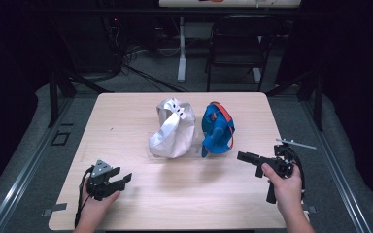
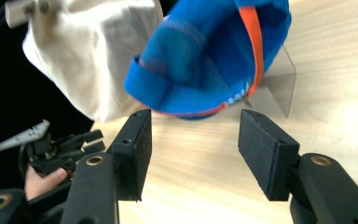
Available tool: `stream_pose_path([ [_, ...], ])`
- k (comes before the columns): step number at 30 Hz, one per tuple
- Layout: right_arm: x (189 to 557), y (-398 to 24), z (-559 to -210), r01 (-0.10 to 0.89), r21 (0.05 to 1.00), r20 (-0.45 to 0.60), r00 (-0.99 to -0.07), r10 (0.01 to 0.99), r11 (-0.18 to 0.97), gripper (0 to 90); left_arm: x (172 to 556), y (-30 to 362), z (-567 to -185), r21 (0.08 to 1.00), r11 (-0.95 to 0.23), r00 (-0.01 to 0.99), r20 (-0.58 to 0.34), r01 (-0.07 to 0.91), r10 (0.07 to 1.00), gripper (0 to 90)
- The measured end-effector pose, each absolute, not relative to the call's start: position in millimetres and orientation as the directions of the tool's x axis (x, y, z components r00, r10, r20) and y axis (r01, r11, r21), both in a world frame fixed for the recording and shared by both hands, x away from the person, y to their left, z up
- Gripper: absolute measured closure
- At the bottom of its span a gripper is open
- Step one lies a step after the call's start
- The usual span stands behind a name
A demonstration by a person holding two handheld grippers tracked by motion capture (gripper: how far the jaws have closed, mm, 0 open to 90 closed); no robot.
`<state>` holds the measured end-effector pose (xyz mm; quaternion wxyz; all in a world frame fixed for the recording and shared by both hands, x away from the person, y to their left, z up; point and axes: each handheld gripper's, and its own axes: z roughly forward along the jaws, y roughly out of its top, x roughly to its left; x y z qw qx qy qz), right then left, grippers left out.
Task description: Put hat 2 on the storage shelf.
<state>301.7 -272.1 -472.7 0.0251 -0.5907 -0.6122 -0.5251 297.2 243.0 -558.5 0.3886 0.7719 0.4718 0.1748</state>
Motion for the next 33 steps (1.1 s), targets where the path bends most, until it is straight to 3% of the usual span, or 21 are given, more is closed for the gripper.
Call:
stream_pose_path([
  [8, 278, -266, -503, 0.72, 0.657, 0.611, -0.337, 0.716, -0.222, 44.7, 298, 243, -560, 0.765, -0.25, 0.494, -0.101, 0.594, 0.864, 44.4],
  [22, 268, -256, -537, 0.7, 0.701, 0.544, -0.399, 0.739, -0.138, 44.9, 298, 242, -560, 0.76, -0.262, 0.5, -0.094, 0.595, 0.861, 44.4],
  [27, 269, -244, -543, 0.623, 0.778, 0.43, -0.431, 0.793, -0.083, 43.5, 299, 239, -563, 0.758, -0.266, 0.506, -0.096, 0.595, 0.857, 44.4],
  [33, 271, -236, -548, 0.656, 0.753, 0.433, -0.438, 0.788, -0.049, 48.0, 300, 236, -565, 0.752, -0.28, 0.517, -0.094, 0.597, 0.851, 44.4],
])
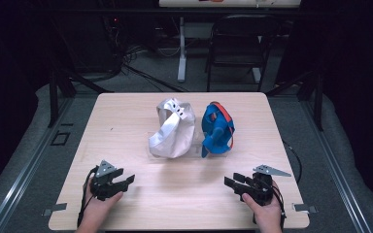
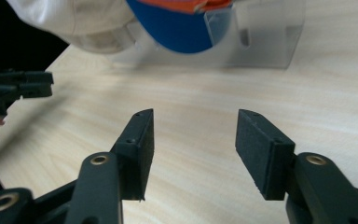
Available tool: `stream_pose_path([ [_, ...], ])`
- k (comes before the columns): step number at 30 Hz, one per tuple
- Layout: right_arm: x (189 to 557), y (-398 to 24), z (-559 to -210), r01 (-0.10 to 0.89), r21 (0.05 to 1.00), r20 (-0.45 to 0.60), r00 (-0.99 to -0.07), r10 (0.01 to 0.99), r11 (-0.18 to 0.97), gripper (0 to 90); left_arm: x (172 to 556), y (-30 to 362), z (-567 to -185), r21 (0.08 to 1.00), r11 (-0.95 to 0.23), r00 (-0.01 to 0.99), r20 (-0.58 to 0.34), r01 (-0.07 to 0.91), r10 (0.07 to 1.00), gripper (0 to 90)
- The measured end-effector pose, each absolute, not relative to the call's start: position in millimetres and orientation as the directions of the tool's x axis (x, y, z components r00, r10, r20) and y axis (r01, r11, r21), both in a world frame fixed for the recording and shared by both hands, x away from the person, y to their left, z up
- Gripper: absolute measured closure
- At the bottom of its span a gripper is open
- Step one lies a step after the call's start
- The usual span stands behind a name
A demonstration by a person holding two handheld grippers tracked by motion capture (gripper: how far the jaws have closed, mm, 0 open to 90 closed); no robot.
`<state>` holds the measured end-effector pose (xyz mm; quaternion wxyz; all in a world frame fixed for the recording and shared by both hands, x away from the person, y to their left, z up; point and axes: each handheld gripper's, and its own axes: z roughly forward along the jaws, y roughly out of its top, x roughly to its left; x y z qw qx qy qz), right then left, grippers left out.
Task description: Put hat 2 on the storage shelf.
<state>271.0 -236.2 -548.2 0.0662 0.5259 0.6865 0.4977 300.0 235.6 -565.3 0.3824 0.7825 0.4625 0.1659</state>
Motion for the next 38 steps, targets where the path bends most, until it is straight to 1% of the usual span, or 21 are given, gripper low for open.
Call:
stream_pose_path([
  [6, 272, -232, -552, 0.616, 0.787, 0.359, -0.468, 0.807, 0.007, 45.3, 303, 233, -568, 0.747, -0.296, 0.531, -0.089, 0.595, 0.843, 44.4],
  [9, 273, -230, -555, 0.613, 0.79, 0.357, -0.477, 0.804, 0.013, 44.9, 304, 230, -569, 0.738, -0.302, 0.533, -0.093, 0.603, 0.841, 44.4],
  [12, 274, -227, -557, 0.627, 0.778, 0.37, -0.49, 0.789, 0.025, 45.2, 303, 228, -569, 0.747, -0.307, 0.546, -0.088, 0.589, 0.833, 44.4],
  [16, 276, -225, -559, 0.657, 0.752, 0.385, -0.503, 0.773, 0.053, 50.2, 302, 225, -569, 0.743, -0.326, 0.561, -0.08, 0.585, 0.824, 44.5],
  [20, 277, -227, -561, 0.672, 0.739, 0.409, -0.497, 0.765, 0.042, 51.7, 299, 220, -568, 0.748, -0.331, 0.576, -0.084, 0.576, 0.813, 44.6],
  [26, 279, -232, -562, 0.68, 0.733, 0.441, -0.478, 0.76, 0.002, 51.1, 297, 211, -568, 0.747, -0.351, 0.596, -0.075, 0.565, 0.8, 44.7],
  [28, 278, -233, -563, 0.67, 0.743, 0.425, -0.479, 0.768, 0.007, 50.8, 296, 209, -568, 0.751, -0.35, 0.589, -0.063, 0.559, 0.806, 44.7],
  [31, 277, -234, -561, 0.652, 0.758, 0.406, -0.483, 0.776, 0.009, 49.4, 295, 206, -567, 0.751, -0.35, 0.601, -0.077, 0.559, 0.796, 44.8],
  [36, 277, -236, -562, 0.648, 0.762, 0.407, -0.47, 0.783, -0.007, 47.9, 294, 191, -562, 0.767, -0.355, 0.629, -0.081, 0.535, 0.773, 45.8],
  [38, 277, -237, -562, 0.648, 0.761, 0.413, -0.464, 0.784, -0.017, 48.0, 295, 185, -559, 0.769, -0.368, 0.641, -0.069, 0.522, 0.764, 45.9],
])
